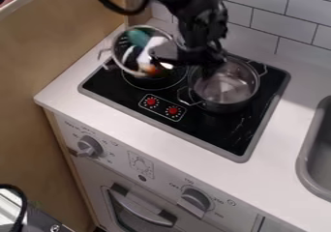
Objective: Move the cauldron to the middle of stove
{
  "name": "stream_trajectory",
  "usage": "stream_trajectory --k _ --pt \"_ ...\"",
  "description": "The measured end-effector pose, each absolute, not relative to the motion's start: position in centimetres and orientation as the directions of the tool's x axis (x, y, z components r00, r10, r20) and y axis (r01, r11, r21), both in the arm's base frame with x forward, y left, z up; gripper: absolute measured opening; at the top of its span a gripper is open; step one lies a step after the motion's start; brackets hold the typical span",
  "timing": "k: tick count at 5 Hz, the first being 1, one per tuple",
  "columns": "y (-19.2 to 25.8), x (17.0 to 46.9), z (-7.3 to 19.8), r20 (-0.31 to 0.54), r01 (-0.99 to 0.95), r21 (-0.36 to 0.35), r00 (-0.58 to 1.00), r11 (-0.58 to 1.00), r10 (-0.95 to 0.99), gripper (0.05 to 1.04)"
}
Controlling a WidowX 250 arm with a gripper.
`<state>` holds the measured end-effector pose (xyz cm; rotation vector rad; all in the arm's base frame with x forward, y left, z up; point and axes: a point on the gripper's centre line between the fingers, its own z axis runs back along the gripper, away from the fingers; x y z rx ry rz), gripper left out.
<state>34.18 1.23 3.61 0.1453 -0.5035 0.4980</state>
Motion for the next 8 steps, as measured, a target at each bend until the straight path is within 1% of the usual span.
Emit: stream_trajectory --k 2,3,4,5,6,7,8 --pt "0.0 34.0 2.4 0.492 -0.514 0.019 0.751 0.858 0.439 0.998" --pt "-0.3 34.0 2.4 0.493 -0.516 0.022 0.751 0.856 0.440 0.967" --pt "-0.7 34.2 2.2 0.474 -0.545 0.028 0.745 0.838 0.469 0.706" --pt "-1.0 34.3 2.3 0.448 -0.558 0.017 0.746 0.830 0.493 0.410" --pt "-1.3 34.4 2.6 0.430 -0.559 0.010 0.751 0.829 0.501 0.185" --pt "-1.4 34.6 3.4 0.407 -0.569 0.012 0.754 0.823 0.515 0.085" --pt "-1.6 33.9 5.4 0.356 -0.559 0.040 0.782 0.828 0.511 0.062"
